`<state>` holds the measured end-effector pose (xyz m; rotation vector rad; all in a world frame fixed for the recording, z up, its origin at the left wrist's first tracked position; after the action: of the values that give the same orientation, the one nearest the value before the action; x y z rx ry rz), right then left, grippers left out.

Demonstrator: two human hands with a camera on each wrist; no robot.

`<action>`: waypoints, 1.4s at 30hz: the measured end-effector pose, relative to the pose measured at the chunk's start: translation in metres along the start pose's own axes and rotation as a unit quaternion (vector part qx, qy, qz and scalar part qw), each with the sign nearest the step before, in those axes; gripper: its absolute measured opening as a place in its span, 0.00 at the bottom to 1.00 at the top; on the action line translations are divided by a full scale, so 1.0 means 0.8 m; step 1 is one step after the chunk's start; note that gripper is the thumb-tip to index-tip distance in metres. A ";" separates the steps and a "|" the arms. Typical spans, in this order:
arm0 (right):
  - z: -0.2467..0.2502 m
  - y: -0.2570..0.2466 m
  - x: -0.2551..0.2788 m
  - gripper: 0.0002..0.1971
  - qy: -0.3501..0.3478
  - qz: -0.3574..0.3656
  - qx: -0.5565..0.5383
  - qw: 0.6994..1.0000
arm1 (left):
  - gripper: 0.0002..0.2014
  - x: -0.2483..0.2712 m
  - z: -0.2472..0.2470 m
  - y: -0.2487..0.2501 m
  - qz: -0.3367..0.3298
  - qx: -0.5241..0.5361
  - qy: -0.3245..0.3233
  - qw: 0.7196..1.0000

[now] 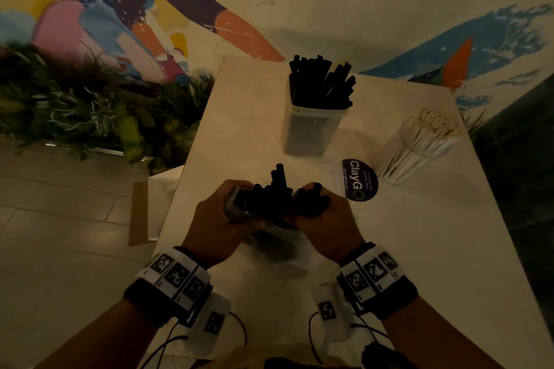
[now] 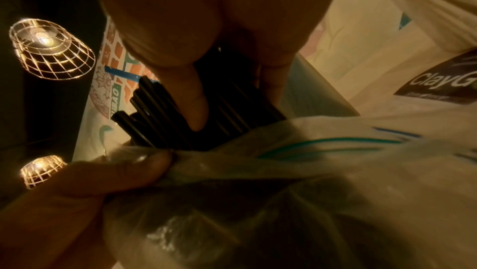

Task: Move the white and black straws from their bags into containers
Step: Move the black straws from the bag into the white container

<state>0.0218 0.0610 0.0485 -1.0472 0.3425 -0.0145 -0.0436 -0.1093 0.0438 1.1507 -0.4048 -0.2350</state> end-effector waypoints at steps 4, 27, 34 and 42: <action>-0.007 0.013 0.003 0.13 -0.035 -0.027 0.013 0.999 | 0.25 0.001 0.004 -0.002 0.001 -0.007 0.011 1.000; -0.026 0.022 0.004 0.02 0.000 -0.029 0.021 0.999 | 0.23 0.007 0.008 -0.023 -0.001 -0.045 0.021 0.999; 0.021 -0.037 -0.021 0.21 0.106 -0.015 -0.184 0.977 | 0.15 0.008 0.004 -0.019 -0.008 -0.050 0.020 0.999; 0.098 -0.115 -0.081 0.18 0.168 0.079 -0.255 0.949 | 0.15 0.008 0.001 -0.015 -0.027 -0.064 0.004 0.998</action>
<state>-0.0036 0.0921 0.1801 -1.5308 0.7683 0.0430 -0.0377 -0.1173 0.0343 1.0377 -0.3469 -0.2999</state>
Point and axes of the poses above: each hand's wrist, its own x-axis away from the middle knuckle, its own z-axis out of the back of the hand, y = z × x, the point moved 10 cm from there along -x, towards the middle knuckle, and after that the axes turned 15 degrees about z, right-handed, at the moved point
